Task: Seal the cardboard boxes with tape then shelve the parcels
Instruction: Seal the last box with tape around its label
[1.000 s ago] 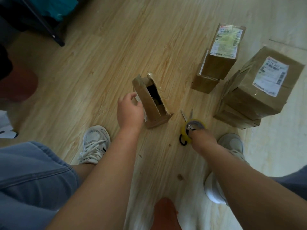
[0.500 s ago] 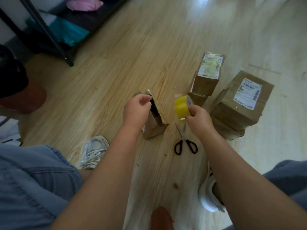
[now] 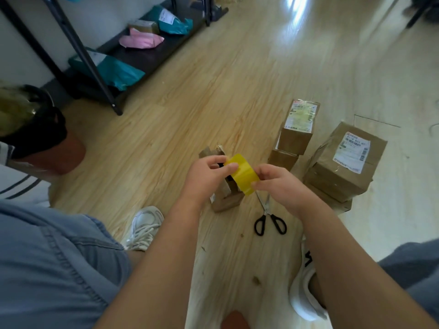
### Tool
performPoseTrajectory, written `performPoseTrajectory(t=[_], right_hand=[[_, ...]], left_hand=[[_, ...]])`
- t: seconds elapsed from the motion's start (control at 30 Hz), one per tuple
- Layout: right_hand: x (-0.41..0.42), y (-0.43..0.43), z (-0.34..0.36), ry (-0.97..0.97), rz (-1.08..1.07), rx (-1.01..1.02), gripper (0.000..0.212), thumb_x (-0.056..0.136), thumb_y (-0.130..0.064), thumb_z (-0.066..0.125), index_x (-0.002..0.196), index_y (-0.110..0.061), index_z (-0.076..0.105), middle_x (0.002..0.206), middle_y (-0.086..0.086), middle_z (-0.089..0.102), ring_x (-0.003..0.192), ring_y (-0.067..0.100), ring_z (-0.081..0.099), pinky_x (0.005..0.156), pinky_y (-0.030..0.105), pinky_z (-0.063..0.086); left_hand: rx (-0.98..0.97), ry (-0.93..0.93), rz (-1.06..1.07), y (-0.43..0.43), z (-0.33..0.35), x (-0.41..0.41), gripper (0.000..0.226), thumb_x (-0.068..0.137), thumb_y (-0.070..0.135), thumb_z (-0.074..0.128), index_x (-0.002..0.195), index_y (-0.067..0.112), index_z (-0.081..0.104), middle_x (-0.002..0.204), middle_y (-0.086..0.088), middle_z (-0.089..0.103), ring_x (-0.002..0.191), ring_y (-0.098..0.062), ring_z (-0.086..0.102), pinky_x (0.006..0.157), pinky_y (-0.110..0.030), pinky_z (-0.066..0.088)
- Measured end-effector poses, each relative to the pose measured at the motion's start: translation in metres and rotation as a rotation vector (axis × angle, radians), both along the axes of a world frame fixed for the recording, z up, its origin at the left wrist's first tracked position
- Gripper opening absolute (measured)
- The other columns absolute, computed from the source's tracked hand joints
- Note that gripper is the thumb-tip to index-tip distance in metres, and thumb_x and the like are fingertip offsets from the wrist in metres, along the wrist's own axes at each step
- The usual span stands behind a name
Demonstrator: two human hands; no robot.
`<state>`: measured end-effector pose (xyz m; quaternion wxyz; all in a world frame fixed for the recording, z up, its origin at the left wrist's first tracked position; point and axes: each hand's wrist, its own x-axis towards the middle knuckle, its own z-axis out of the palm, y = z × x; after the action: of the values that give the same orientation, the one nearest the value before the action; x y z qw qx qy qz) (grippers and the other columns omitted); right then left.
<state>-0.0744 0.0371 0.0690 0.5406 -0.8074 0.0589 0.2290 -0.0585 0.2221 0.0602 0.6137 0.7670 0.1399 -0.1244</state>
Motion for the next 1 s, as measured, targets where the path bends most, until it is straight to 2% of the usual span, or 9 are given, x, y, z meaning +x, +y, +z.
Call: performPoseTrajectory(t=[0.1, 0.27, 0.33, 0.43, 0.53, 0.7, 0.8, 0.9, 1.0], right_hand=[[0.001, 0.0, 0.002, -0.013, 0.024, 0.019, 0.019, 0.095, -0.007, 0.062, 0.109, -0.016, 0.071, 0.107, 0.003, 0.074, 0.107, 0.019, 0.066, 0.099, 0.035, 0.046], [0.002, -0.001, 0.0, -0.009, 0.048, -0.003, 0.017, 0.096, -0.01, 0.062, 0.107, -0.018, 0.071, 0.105, 0.003, 0.073, 0.106, 0.019, 0.065, 0.097, 0.034, 0.047], [0.002, 0.0, -0.004, -0.012, 0.061, -0.009, 0.016, 0.095, -0.011, 0.063, 0.105, -0.019, 0.072, 0.104, 0.002, 0.074, 0.105, 0.018, 0.066, 0.1, 0.036, 0.047], [0.0, 0.002, -0.008, -0.032, 0.091, 0.012, 0.019, 0.096, -0.009, 0.062, 0.107, -0.021, 0.071, 0.103, -0.005, 0.075, 0.104, 0.012, 0.067, 0.099, 0.03, 0.048], [-0.002, 0.007, -0.014, -0.102, 0.133, -0.082, 0.018, 0.097, -0.01, 0.061, 0.109, -0.02, 0.07, 0.109, -0.005, 0.071, 0.105, 0.011, 0.064, 0.088, 0.021, 0.047], [-0.001, 0.013, -0.023, -0.171, 0.168, -0.207, 0.019, 0.099, -0.013, 0.059, 0.115, -0.023, 0.065, 0.113, -0.008, 0.062, 0.092, -0.001, 0.054, 0.066, 0.009, 0.037], [-0.001, 0.015, -0.027, -0.17, 0.173, -0.261, 0.026, 0.101, -0.013, 0.056, 0.125, -0.02, 0.062, 0.114, -0.009, 0.057, 0.087, 0.002, 0.052, 0.063, 0.011, 0.034], [-0.002, 0.013, -0.031, -0.151, 0.181, -0.286, 0.031, 0.101, -0.014, 0.055, 0.131, -0.019, 0.06, 0.115, -0.009, 0.052, 0.098, 0.009, 0.051, 0.064, 0.011, 0.033], [-0.001, 0.011, -0.026, -0.144, 0.18, -0.228, 0.018, 0.1, -0.013, 0.056, 0.115, -0.02, 0.065, 0.111, -0.01, 0.061, 0.096, 0.008, 0.057, 0.07, 0.015, 0.041]], left_hand=[[-0.019, -0.025, 0.078, -0.001, 0.001, -0.001, 0.022, 0.081, 0.029, 0.079, 0.101, 0.022, 0.074, 0.096, 0.005, 0.071, 0.092, -0.003, 0.063, 0.069, -0.017, 0.042], [-0.042, -0.057, 0.168, -0.001, -0.001, -0.001, 0.004, 0.084, 0.019, 0.076, 0.086, 0.02, 0.074, 0.08, 0.009, 0.069, 0.073, 0.004, 0.06, 0.066, -0.017, 0.043], [-0.018, -0.082, 0.205, -0.001, -0.004, 0.0, 0.01, 0.085, 0.016, 0.075, 0.079, 0.023, 0.072, 0.077, 0.01, 0.068, 0.072, 0.003, 0.06, 0.064, -0.015, 0.043], [0.052, -0.138, 0.22, -0.001, -0.006, 0.001, 0.013, 0.086, 0.015, 0.073, 0.076, 0.023, 0.071, 0.076, 0.008, 0.069, 0.072, 0.0, 0.061, 0.063, -0.011, 0.044], [0.116, -0.173, 0.233, -0.004, -0.008, 0.002, 0.008, 0.086, 0.015, 0.073, 0.079, 0.02, 0.072, 0.078, 0.006, 0.069, 0.074, -0.004, 0.062, 0.066, -0.016, 0.045], [0.125, -0.155, 0.286, -0.006, -0.013, -0.001, 0.007, 0.088, 0.014, 0.07, 0.081, 0.017, 0.071, 0.077, 0.008, 0.067, 0.071, -0.002, 0.059, 0.056, -0.003, 0.041], [0.083, -0.114, 0.287, -0.008, -0.016, -0.002, 0.009, 0.089, 0.014, 0.069, 0.082, 0.017, 0.071, 0.079, 0.005, 0.068, 0.073, -0.005, 0.06, 0.064, -0.013, 0.046], [-0.005, -0.058, 0.265, -0.01, -0.017, -0.003, 0.012, 0.09, 0.012, 0.068, 0.08, 0.019, 0.068, 0.083, 0.001, 0.07, 0.079, -0.013, 0.065, 0.076, -0.028, 0.054], [-0.187, 0.017, 0.328, -0.008, -0.012, -0.002, 0.012, 0.092, 0.006, 0.064, 0.083, 0.012, 0.067, 0.08, -0.003, 0.07, 0.075, -0.012, 0.066, 0.076, -0.025, 0.056]])
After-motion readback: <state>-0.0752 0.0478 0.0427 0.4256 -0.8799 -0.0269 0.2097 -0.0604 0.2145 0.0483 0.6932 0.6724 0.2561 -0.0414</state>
